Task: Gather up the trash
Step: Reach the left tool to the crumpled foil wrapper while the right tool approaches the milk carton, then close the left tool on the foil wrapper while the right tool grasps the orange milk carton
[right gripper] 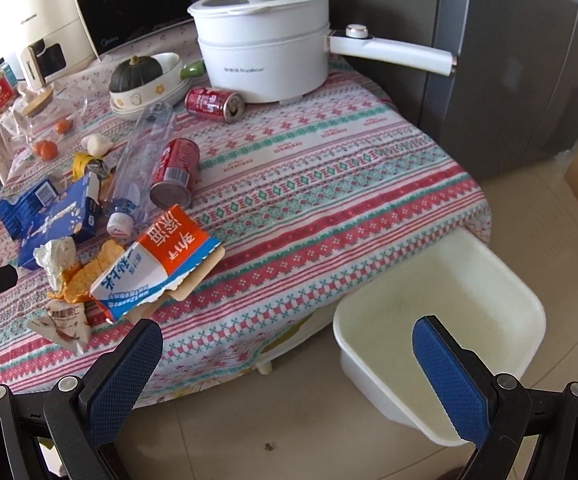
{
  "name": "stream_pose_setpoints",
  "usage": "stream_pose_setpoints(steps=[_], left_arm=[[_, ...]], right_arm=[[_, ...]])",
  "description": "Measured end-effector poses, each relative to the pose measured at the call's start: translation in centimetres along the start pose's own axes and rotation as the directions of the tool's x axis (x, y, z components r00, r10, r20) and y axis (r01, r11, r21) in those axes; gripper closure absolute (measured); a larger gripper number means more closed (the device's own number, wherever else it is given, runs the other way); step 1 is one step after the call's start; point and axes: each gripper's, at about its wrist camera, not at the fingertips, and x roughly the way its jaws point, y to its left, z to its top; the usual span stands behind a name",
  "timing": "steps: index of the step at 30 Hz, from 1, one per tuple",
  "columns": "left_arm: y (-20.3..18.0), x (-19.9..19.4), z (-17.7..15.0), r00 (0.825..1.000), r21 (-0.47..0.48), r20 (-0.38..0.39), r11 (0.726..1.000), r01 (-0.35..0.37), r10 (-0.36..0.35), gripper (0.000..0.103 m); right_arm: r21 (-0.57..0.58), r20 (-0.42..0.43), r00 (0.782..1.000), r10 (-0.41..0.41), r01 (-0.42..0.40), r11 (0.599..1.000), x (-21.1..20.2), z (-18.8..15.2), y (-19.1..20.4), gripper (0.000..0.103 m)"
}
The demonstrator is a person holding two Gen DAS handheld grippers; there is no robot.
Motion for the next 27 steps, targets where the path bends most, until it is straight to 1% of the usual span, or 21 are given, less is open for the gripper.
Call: stream_pose_setpoints(steps=[2, 4, 5, 6, 7, 8, 10, 12, 13, 14, 15, 17, 18, 21, 24, 27], left_arm=[[0.0, 1.2, 0.7, 0.999, -0.009, -0.023, 0.999, 0.033, -0.033, 0.004], [-0.5, 2.1, 1.4, 0.998, -0.004, -0.034, 0.999, 0.044, -0.044, 0.006], [-0.8, 2.6, 1.6, 0.998, -0.001, -0.041, 0.999, 0.051, -0.051, 0.008], [-1.1, 3.0, 1.8, 0.998, 0.003, -0.048, 0.999, 0.051, -0.051, 0.009], [-1.5, 3.4, 2.0, 0.998, 0.009, -0.052, 0.999, 0.042, -0.041, 0.011], [-1.8, 3.9, 2.2, 0.998, 0.018, -0.054, 1.000, 0.024, -0.023, 0.014], [-2.1, 4.8, 2.5, 0.998, 0.029, -0.059, 1.000, -0.005, 0.007, 0.022], [-2.1, 5.4, 2.7, 0.998, 0.018, -0.068, 1.000, -0.012, 0.013, 0.035], [-1.9, 5.6, 2.7, 0.998, 0.012, -0.070, 1.000, -0.006, 0.007, 0.038], [-1.7, 5.7, 2.8, 0.998, 0.009, -0.067, 1.000, 0.004, -0.004, 0.045], [-1.6, 5.7, 2.8, 0.998, 0.007, -0.064, 1.000, 0.013, -0.013, 0.055], [-1.3, 5.5, 2.9, 0.998, 0.002, -0.059, 0.999, 0.033, -0.033, 0.070], [-1.2, 5.3, 2.9, 0.998, -0.002, -0.055, 0.999, 0.043, -0.043, 0.072], [-0.9, 4.2, 2.7, 0.997, 0.000, -0.032, 0.998, 0.066, -0.066, 0.076], [-0.7, 2.3, 2.6, 0.996, 0.010, 0.015, 0.996, 0.090, -0.091, 0.077], [-0.5, 0.1, 2.5, 0.989, 0.022, 0.064, 0.991, 0.132, -0.133, 0.077]], right_arm=[[-0.006, -0.015, 1.000, -0.006, 0.006, 1.000, 1.8, 0.0, -0.2, 0.000], [0.004, -0.104, 0.995, -0.010, 0.010, 1.000, 4.0, -0.1, -0.3, 0.000], [0.007, -0.139, 0.990, 0.015, -0.015, 1.000, 4.8, 0.0, -0.2, 0.000], [0.006, -0.150, 0.988, 0.040, -0.039, 0.999, 5.3, 0.2, 0.0, 0.000], [0.006, -0.153, 0.987, 0.042, -0.042, 0.999, 5.7, 0.6, 0.2, 0.000], [0.008, -0.152, 0.988, 0.037, -0.036, 0.999, 5.9, 1.0, 0.3, 0.000], [0.021, -0.142, 0.989, 0.049, -0.046, 0.999, 6.3, 1.8, 0.7, 0.000], [0.043, -0.138, 0.988, 0.065, -0.059, 0.997, 6.9, 2.5, 1.1, 0.000], [0.052, -0.140, 0.988, 0.068, -0.061, 0.997, 7.2, 2.7, 1.3, 0.000], [0.057, -0.145, 0.987, 0.070, -0.062, 0.996, 7.6, 2.9, 1.6, 0.000], [0.061, -0.150, 0.986, 0.071, -0.062, 0.996, 8.0, 3.0, 1.9, 0.000], [0.066, -0.157, 0.985, 0.072, -0.062, 0.996, 8.6, 3.1, 2.5, 0.000], [0.067, -0.160, 0.985, 0.071, -0.061, 0.996, 8.9, 3.2, 2.7, 0.000], [0.086, -0.153, 0.986, 0.071, -0.059, 0.995, 9.3, 3.3, 3.1, 0.000], [0.109, -0.145, 0.985, 0.090, -0.074, 0.991, 9.7, 3.4, 3.4, 0.000], [0.120, -0.147, 0.983, 0.112, -0.095, 0.988, 10.2, 3.5, 4.1, 0.000]])
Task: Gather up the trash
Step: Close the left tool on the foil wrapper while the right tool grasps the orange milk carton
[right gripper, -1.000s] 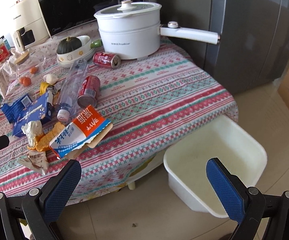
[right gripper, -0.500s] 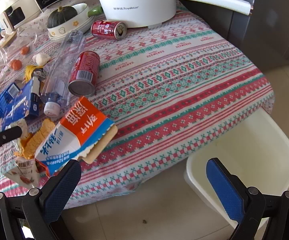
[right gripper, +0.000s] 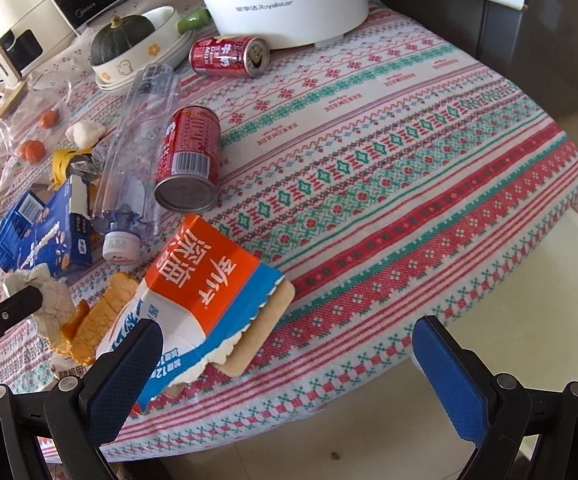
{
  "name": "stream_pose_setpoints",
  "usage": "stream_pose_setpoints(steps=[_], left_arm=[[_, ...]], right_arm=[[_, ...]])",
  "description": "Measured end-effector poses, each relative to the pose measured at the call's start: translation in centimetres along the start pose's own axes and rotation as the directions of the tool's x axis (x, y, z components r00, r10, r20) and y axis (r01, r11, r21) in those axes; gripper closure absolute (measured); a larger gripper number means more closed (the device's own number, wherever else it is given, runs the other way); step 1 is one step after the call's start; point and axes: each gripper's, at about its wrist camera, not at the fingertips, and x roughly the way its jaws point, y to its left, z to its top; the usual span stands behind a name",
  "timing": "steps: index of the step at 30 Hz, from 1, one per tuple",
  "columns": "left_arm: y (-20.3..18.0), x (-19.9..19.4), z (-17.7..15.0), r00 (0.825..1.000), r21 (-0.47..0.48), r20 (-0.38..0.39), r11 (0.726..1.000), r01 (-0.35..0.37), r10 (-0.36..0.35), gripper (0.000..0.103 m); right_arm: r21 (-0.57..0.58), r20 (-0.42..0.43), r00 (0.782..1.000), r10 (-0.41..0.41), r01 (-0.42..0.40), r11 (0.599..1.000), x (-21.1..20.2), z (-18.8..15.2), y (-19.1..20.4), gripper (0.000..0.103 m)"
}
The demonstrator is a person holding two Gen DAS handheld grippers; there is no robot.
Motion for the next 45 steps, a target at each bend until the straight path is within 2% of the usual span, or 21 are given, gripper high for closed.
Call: stream_pose_setpoints(steps=[8, 12, 20, 22, 25, 27, 33, 34, 35, 36, 40, 45], left_arm=[[-0.2, -3.4, -1.1, 0.999, 0.063, 0.049, 0.998, 0.020, -0.024, 0.077], [0.2, -3.6, -1.4, 0.999, 0.082, 0.046, 0.997, 0.004, -0.007, 0.077], [1.2, -2.8, -1.3, 1.000, 0.083, 0.021, 0.996, -0.021, 0.019, 0.077], [1.3, -2.7, -1.3, 1.000, 0.081, 0.019, 0.996, -0.025, 0.023, 0.077], [1.3, -2.5, -1.4, 1.000, 0.081, 0.014, 0.996, -0.025, 0.024, 0.077], [1.1, -2.4, -1.4, 1.000, 0.086, 0.009, 0.996, -0.023, 0.023, 0.077], [0.0, -2.0, -1.7, 1.000, 0.098, 0.000, 0.995, -0.016, 0.016, 0.077], [-0.2, -1.9, -1.7, 1.000, 0.100, 0.000, 0.995, -0.015, 0.015, 0.077], [-0.3, -1.9, -1.7, 1.000, 0.102, 0.000, 0.995, -0.014, 0.014, 0.077], [-0.5, -1.8, -1.8, 1.000, 0.104, -0.001, 0.995, -0.013, 0.013, 0.077], [-0.9, -1.7, -1.9, 1.000, 0.108, -0.005, 0.994, -0.012, 0.012, 0.077], [-1.3, -1.8, -1.9, 1.000, 0.113, -0.001, 0.994, -0.002, 0.002, 0.077]], right_arm=[[0.031, -0.058, 0.996, 0.067, -0.065, 0.997, 3.0, 0.1, 2.8, 0.000], [0.088, -0.108, 0.989, 0.099, -0.090, 0.992, 5.3, 0.0, 3.6, 0.001], [0.133, -0.123, 0.987, 0.103, -0.087, 0.987, 8.0, -0.1, 4.5, 0.004], [0.141, -0.103, 0.989, 0.102, -0.087, 0.986, 7.8, 0.1, 4.4, 0.009], [0.174, -0.092, 0.984, 0.155, -0.138, 0.975, 7.4, 0.2, 3.6, 0.020], [0.192, -0.081, 0.978, 0.193, -0.174, 0.966, 6.9, 0.3, 2.9, 0.033], [0.183, -0.048, 0.970, 0.239, -0.226, 0.957, 5.0, 0.4, 2.2, 0.051], [0.179, -0.041, 0.969, 0.245, -0.234, 0.956, 4.7, 0.4, 2.2, 0.059], [0.171, -0.039, 0.967, 0.253, -0.243, 0.955, 4.4, 0.5, 2.2, 0.089], [0.166, -0.039, 0.963, 0.266, -0.256, 0.952, 4.1, 0.6, 2.2, 0.087], [0.152, -0.037, 0.963, 0.267, -0.259, 0.954, 3.7, 0.5, 1.8, 0.088], [0.163, -0.032, 0.951, 0.307, -0.299, 0.940, 3.3, 0.6, 1.3, 0.090]])
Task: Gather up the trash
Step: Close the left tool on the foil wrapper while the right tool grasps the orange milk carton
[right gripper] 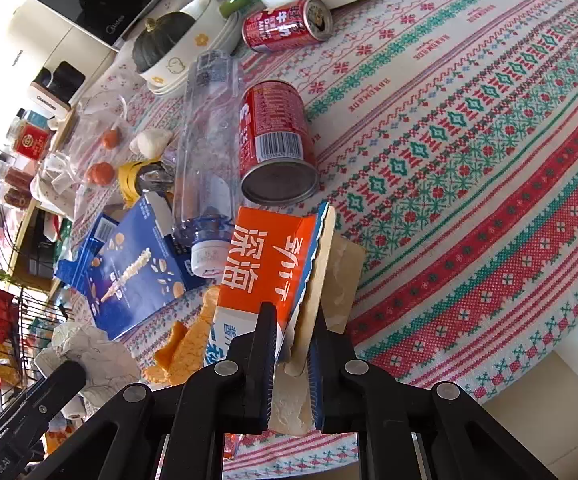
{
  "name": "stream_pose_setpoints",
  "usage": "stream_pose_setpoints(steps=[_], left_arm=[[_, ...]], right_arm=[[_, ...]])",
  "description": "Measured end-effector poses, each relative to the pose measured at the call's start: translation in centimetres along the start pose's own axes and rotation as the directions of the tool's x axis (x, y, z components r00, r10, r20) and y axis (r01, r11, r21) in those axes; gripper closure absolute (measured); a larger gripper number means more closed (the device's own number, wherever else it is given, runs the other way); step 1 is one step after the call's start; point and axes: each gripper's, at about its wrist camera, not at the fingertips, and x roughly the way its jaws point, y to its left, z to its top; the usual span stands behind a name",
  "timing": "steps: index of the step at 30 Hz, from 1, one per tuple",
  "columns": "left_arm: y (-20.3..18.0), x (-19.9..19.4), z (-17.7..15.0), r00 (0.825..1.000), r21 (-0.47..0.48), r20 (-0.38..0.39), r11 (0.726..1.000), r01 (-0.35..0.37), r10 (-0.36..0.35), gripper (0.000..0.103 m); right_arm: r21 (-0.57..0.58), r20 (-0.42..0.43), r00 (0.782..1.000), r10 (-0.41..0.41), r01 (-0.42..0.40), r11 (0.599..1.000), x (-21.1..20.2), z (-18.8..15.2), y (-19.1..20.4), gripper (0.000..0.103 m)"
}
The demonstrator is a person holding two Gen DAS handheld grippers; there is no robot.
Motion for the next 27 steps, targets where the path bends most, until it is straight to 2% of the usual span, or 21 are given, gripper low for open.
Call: stream_pose_setpoints(steps=[3, 5, 7, 9, 12, 15, 19, 22, 24, 27], left_arm=[[-0.3, 0.1, 0.1, 1.000, 0.001, -0.002, 1.000, 0.003, -0.003, 0.077], [-0.4, 0.2, 0.1, 1.000, 0.000, -0.003, 1.000, 0.004, -0.004, 0.077], [-0.4, 0.1, 0.0, 1.000, -0.001, -0.002, 1.000, 0.006, -0.006, 0.076], [-0.3, 0.1, 0.0, 1.000, -0.002, -0.001, 1.000, 0.005, -0.005, 0.077], [0.1, 0.0, 0.0, 1.000, -0.007, -0.003, 1.000, 0.000, 0.000, 0.077], [0.6, 0.1, 0.1, 1.000, -0.013, -0.009, 1.000, -0.006, 0.006, 0.077], [0.8, 0.2, 0.1, 1.000, -0.009, -0.017, 1.000, -0.010, 0.010, 0.077], [0.7, 0.4, 0.0, 1.000, -0.003, -0.022, 1.000, -0.013, 0.013, 0.076], [0.7, 0.5, 0.0, 1.000, -0.003, -0.024, 1.000, -0.013, 0.013, 0.076], [0.6, 0.5, 0.0, 1.000, -0.008, -0.022, 1.000, -0.008, 0.008, 0.076]], right_arm=[[-0.028, 0.012, 1.000, 0.014, -0.014, 1.000, -0.3, 0.1, 0.1, 0.088], [0.001, -0.017, 0.999, 0.050, -0.050, 0.999, 0.2, 0.2, -0.4, 0.085], [0.048, -0.047, 0.997, 0.062, -0.060, 0.997, 1.1, 0.0, -1.0, 0.071], [0.076, -0.040, 0.998, 0.043, -0.040, 0.996, 1.6, 0.0, -1.2, 0.035], [0.095, -0.034, 0.999, 0.026, -0.022, 0.995, 2.1, 0.2, -0.6, 0.015], [0.057, -0.043, 0.999, 0.003, -0.001, 0.998, 3.1, 0.1, 0.7, 0.011], [-0.010, -0.079, 0.989, -0.129, 0.128, 0.992, 5.4, -0.5, 1.6, 0.009], [-0.065, -0.049, 0.982, -0.182, 0.179, 0.982, 5.7, -1.0, 2.5, 0.010], [-0.077, -0.032, 0.983, -0.182, 0.180, 0.981, 5.7, -1.3, 2.5, 0.021], [-0.048, -0.055, 0.994, -0.091, 0.088, 0.995, 5.5, -1.3, 2.1, 0.039]])
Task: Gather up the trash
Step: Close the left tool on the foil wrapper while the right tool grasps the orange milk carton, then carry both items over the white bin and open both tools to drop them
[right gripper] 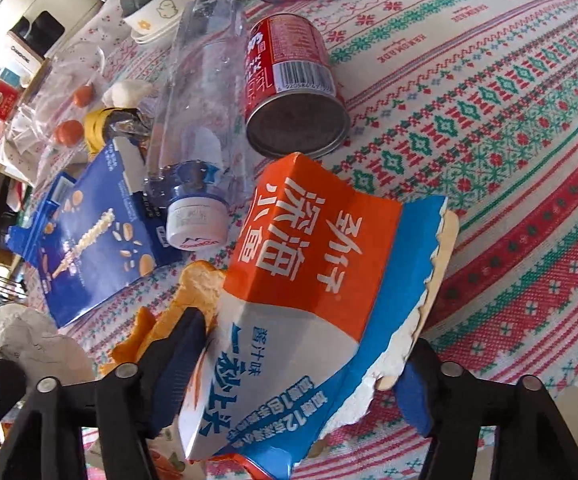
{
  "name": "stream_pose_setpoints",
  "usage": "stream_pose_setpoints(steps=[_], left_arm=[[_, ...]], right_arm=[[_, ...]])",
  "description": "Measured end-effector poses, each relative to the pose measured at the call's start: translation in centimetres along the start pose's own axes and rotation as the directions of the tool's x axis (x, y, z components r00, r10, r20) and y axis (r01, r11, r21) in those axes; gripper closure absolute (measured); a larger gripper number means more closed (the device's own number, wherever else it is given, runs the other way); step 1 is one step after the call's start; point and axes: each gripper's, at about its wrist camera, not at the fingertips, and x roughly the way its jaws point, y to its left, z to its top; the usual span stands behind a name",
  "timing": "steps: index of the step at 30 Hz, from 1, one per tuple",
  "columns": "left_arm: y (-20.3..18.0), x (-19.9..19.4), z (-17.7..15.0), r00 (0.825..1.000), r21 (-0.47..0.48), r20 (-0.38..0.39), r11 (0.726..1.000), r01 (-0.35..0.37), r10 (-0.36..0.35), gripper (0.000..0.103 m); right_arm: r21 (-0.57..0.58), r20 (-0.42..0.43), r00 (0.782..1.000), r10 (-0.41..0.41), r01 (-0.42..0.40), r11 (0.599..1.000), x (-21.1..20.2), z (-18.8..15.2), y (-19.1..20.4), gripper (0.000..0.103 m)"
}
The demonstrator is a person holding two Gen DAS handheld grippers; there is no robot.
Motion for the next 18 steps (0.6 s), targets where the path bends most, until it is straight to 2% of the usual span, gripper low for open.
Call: stream_pose_setpoints(steps=[3, 5, 6, 7, 12, 18], left_arm=[[-0.3, 0.0, -0.1, 1.000, 0.002, 0.002, 1.000, 0.003, -0.003, 0.076], [-0.5, -0.1, -0.1, 1.000, 0.006, 0.004, 1.000, 0.005, -0.005, 0.076], [-0.7, -0.1, -0.1, 1.000, 0.008, 0.005, 1.000, 0.006, -0.006, 0.076], [-0.8, -0.1, -0.1, 1.000, 0.011, 0.006, 1.000, 0.007, -0.007, 0.076], [-2.0, 0.1, -0.1, 1.000, 0.029, 0.005, 0.999, 0.017, -0.017, 0.076], [-4.4, 0.7, -0.1, 0.999, 0.063, -0.002, 0.997, 0.040, -0.040, 0.076]], right_arm=[[0.010, -0.003, 0.998, 0.059, -0.059, 0.998, -0.5, 0.0, -0.3, 0.051], [0.010, -0.001, 0.996, 0.085, -0.085, 0.996, -1.0, 0.0, -0.3, 0.055], [0.002, 0.001, 0.996, 0.088, -0.088, 0.996, -1.2, -0.1, -0.2, 0.064], [-0.010, 0.002, 0.996, 0.094, -0.094, 0.996, -1.5, -0.1, -0.1, 0.068], [-0.041, 0.027, 0.996, 0.086, -0.085, 0.996, -3.8, -0.3, -0.7, 0.069], [-0.014, 0.062, 0.996, 0.069, -0.069, 0.998, -6.6, -0.1, -3.3, 0.069]])
